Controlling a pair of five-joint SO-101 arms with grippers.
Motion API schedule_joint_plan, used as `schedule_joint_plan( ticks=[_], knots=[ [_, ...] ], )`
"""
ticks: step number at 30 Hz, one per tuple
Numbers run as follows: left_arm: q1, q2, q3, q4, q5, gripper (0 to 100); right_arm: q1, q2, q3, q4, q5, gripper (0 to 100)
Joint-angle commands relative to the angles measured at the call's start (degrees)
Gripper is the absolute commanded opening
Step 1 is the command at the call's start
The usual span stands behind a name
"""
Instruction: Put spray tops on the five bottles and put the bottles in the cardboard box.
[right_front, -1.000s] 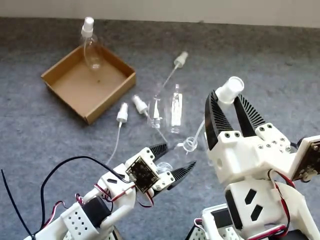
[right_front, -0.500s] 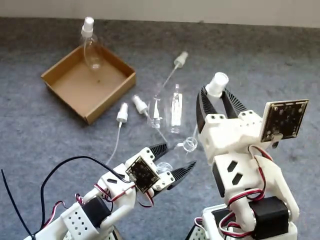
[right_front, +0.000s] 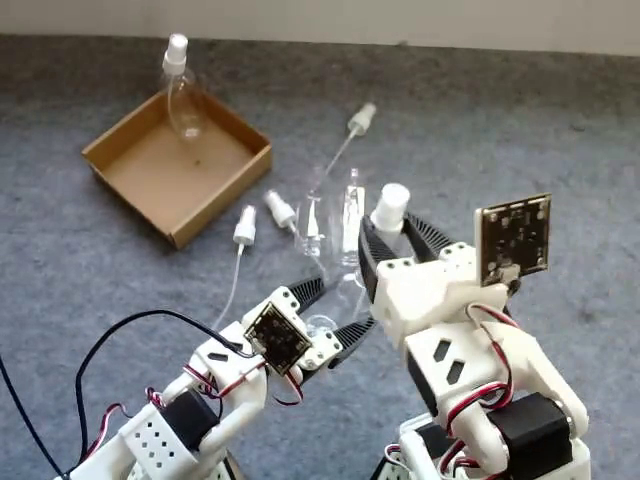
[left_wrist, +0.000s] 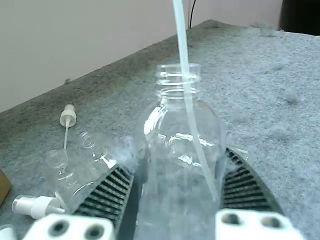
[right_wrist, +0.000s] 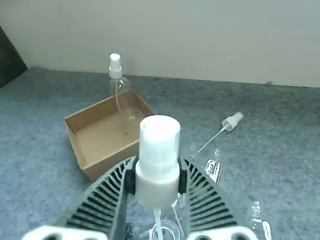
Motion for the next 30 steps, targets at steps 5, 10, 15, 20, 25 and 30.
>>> schedule_joint_plan(
  ticks=[5,10,15,20,25,30],
  knots=[
    [-0.84,-0.84,-1.98,-0.35,0.53,7,-1.45,-0.31,-0.31,3.91,0.79,2.1],
    [-0.84,-0.84,-1.98,-0.35,0.53,7,-1.54,-0.22,-0.13,6.11,4.84,2.1],
    [-0.84,-0.84,-1.98,-0.35,0.53,7,-1.54,-0.31,-0.13,9.19,5.89,2.1],
    [-0.84,-0.84,-1.98,-0.35,0.53,7,-1.54,-0.31,-0.13,10.07,5.98,2.1],
    [-0.84,-0.84,-2.07,-0.35,0.53,7,-1.54,-0.31,-0.13,12.7,5.98,4.3],
    [-0.84,-0.84,-2.07,-0.35,0.53,7,-1.54,-0.31,-0.48,14.02,6.07,17.0]
  ],
)
